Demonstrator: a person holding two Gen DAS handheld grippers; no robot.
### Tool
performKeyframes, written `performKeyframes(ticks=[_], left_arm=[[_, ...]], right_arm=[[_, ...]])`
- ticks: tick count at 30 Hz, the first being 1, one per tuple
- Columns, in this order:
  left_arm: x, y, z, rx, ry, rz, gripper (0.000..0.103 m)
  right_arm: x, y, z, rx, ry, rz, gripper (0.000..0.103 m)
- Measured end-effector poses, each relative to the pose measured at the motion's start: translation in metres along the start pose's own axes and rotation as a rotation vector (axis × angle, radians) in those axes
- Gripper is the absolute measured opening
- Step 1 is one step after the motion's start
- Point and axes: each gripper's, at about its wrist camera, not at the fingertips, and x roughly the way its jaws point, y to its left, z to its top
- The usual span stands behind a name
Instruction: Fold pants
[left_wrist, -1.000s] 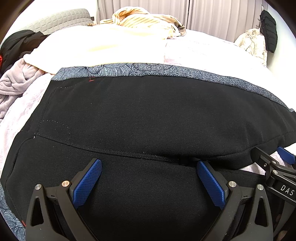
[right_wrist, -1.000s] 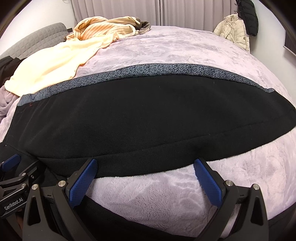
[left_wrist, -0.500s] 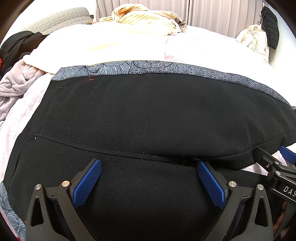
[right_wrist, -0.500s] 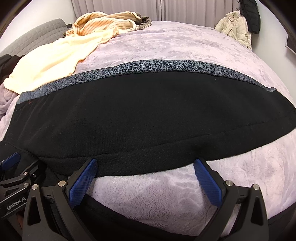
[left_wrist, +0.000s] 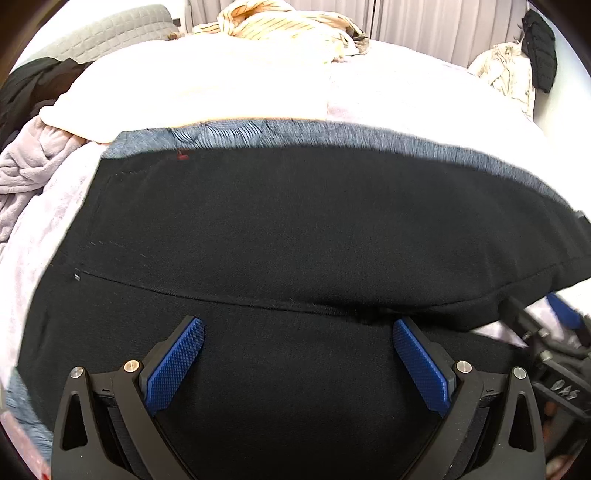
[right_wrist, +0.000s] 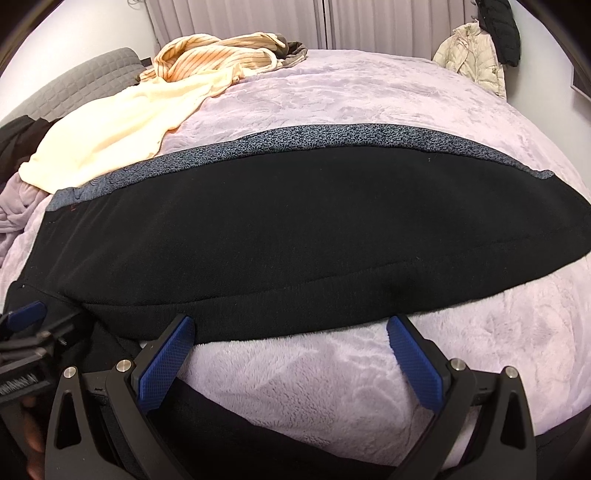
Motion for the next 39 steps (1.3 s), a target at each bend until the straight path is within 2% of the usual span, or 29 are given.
performKeyframes(ticks=[5, 7, 11, 16, 27, 32, 35, 39], left_arm=[[-0.020, 0.023, 0.027, 0.012, -0.110, 0.116, 0.103], [-0.016, 0.031, 0.031, 0.020, -0.110, 0.141, 0.103], [0.012, 0.046, 0.033, 0.016, -0.062, 0.157, 0.103], [0.033, 0.055, 0.025, -0.042, -0.039, 0.106, 0.103], [0.037, 0.055, 0.018, -0.047, -0.058, 0.097, 0.103], [0.031, 0.055, 0.030, -0.028, -0.024, 0.087, 0.103], [0.018, 0.057, 0.044, -0.008, -0.074, 0.076, 0.103], [0.019, 0.057, 0.058, 0.054, -0.113, 0.127, 0.103]], right_arm=[[-0.001, -0.001, -0.002, -0.007, -0.004, -0.004, 0.103], [-0.002, -0.001, -0.003, -0.003, -0.002, 0.000, 0.103], [-0.001, 0.000, -0.003, -0.007, 0.004, -0.007, 0.103], [-0.001, -0.001, -0.003, -0.010, 0.004, -0.009, 0.103], [0.000, 0.001, -0.002, -0.021, 0.007, -0.025, 0.103], [0.002, 0.000, -0.001, -0.016, 0.021, -0.018, 0.103], [0.003, 0.000, -0.001, -0.021, 0.017, -0.022, 0.103], [0.003, 0.002, -0.002, -0.027, 0.015, -0.032, 0.103]])
